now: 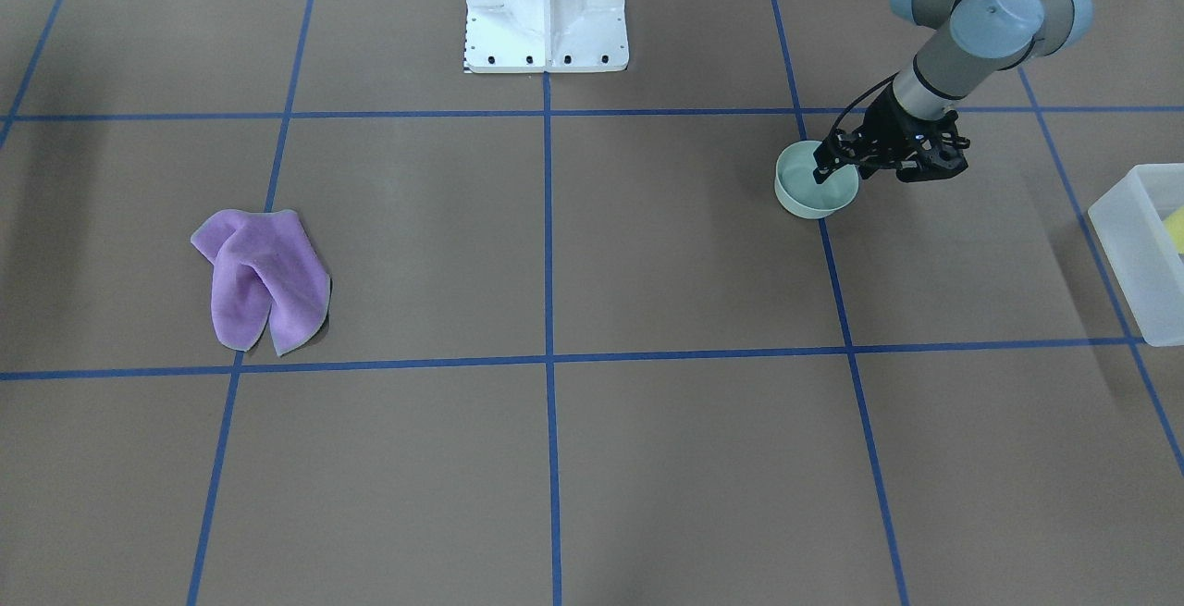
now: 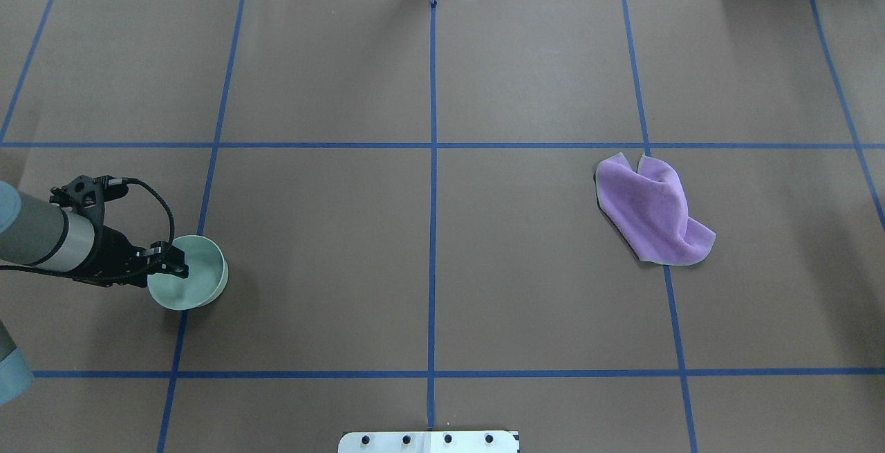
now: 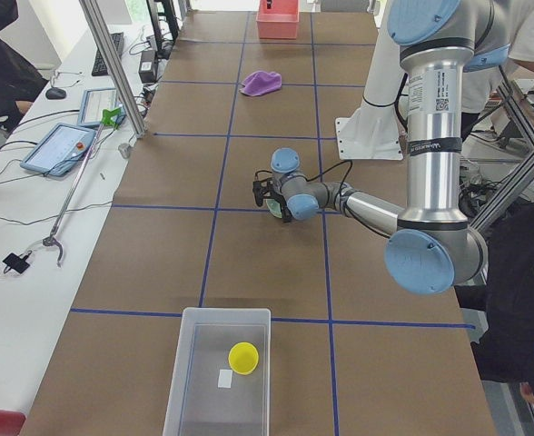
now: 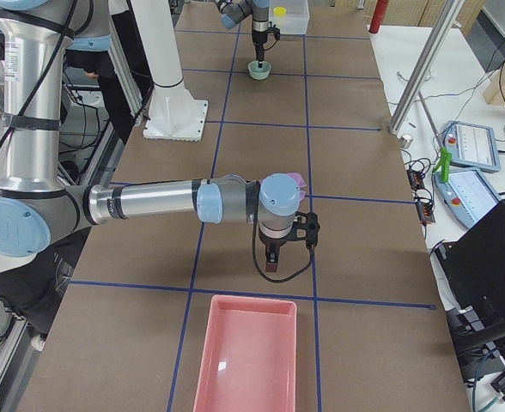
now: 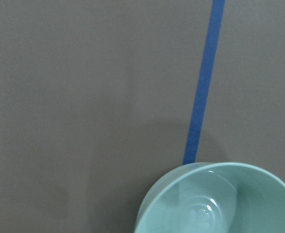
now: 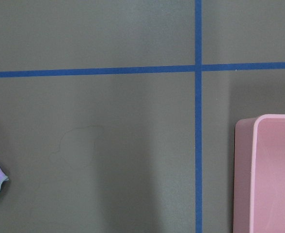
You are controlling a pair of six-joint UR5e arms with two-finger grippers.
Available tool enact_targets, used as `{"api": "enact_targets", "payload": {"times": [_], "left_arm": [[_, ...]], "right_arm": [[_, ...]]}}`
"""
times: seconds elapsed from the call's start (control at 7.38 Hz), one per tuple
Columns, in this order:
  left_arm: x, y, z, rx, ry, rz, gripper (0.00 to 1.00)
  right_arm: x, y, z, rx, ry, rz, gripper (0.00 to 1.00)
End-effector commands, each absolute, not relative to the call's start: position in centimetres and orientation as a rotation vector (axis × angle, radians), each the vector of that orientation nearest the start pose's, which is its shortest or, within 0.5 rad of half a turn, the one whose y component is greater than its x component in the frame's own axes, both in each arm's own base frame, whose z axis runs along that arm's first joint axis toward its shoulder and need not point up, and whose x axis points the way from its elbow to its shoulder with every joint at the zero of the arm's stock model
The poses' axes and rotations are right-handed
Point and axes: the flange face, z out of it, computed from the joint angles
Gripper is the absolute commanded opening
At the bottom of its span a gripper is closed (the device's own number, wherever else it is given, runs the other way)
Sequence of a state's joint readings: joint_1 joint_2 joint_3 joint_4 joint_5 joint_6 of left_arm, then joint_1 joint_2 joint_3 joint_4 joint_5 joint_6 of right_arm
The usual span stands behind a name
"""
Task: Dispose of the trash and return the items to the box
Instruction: 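Reach the left gripper to the green bowl rim and grasp it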
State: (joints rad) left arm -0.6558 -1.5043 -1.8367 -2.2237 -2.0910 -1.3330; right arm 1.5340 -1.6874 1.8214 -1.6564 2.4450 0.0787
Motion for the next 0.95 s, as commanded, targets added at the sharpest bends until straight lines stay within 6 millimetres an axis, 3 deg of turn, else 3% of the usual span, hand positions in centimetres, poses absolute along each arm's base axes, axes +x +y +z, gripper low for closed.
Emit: {"api": "enact_targets", "payload": {"times": [0.0,0.27,0.41,0.54,0.81], "left_arm": [[33.5,-36.3,49.1,-0.079,0.959,-0.166,0.0],[32.6,-36.2,48.3,-0.073,0.974,-0.17,0.0],[30.6,-34.7,47.7,-0.08,0.982,-0.166,0.0],[27.7,-33.9,45.3,-0.117,1.037,-0.154,0.0],[21.6,-37.1,43.5,-0.134,1.113,-0.233,0.0]], "right_arm": [[4.0,-44.4,58.8,0.001,-0.877,0.015,1.0],[4.1,-44.4,59.0,0.001,-0.876,0.014,1.0],[4.0,-44.4,58.6,0.008,-0.877,0.01,1.0],[4.0,-44.4,58.6,0.008,-0.877,0.01,1.0],[4.0,-44.4,58.6,0.008,-0.877,0.01,1.0]]}}
